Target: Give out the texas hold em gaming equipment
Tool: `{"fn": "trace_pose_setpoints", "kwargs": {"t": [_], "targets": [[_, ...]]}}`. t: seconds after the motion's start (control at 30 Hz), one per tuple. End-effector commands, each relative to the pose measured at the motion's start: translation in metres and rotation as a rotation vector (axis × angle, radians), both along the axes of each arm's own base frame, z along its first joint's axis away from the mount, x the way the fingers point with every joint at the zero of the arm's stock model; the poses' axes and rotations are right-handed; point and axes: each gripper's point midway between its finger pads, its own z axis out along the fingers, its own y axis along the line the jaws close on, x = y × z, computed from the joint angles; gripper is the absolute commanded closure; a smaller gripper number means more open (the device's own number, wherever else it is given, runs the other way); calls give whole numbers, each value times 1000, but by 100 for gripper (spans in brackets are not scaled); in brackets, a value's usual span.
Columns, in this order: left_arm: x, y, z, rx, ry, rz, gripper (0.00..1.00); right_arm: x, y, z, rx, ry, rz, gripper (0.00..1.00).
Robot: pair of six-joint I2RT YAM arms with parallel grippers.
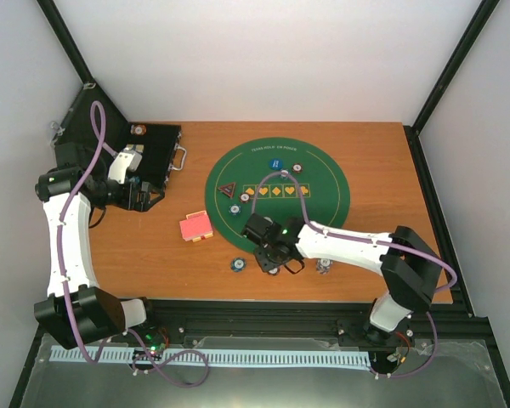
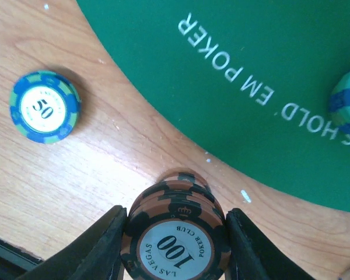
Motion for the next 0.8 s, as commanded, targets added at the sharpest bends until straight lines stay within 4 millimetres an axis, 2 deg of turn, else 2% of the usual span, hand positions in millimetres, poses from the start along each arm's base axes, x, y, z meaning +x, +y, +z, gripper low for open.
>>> {"fn": "trace_pose_setpoints", "kwargs": {"t": [0.0,0.2,0.4,0.53,0.77], "targets": [[-6,-5,9,-9,-25,-22,0,16,-12,31,-2,-60,-16,83],[-7,-5,9,-9,-23,-23,0,66,-55,47,2,-103,-131,79],[-7,-5,10,-9,-24,-23,0,117,-100,39,-9,-98,-250,79],[-6,-5,12,-11,-29,-24,0,138,-109,24,-22,-77,-278,79],[-1,-4,15,-14,-29,-27,0,159,-109,-7,-39,-24,-285,79]]}}
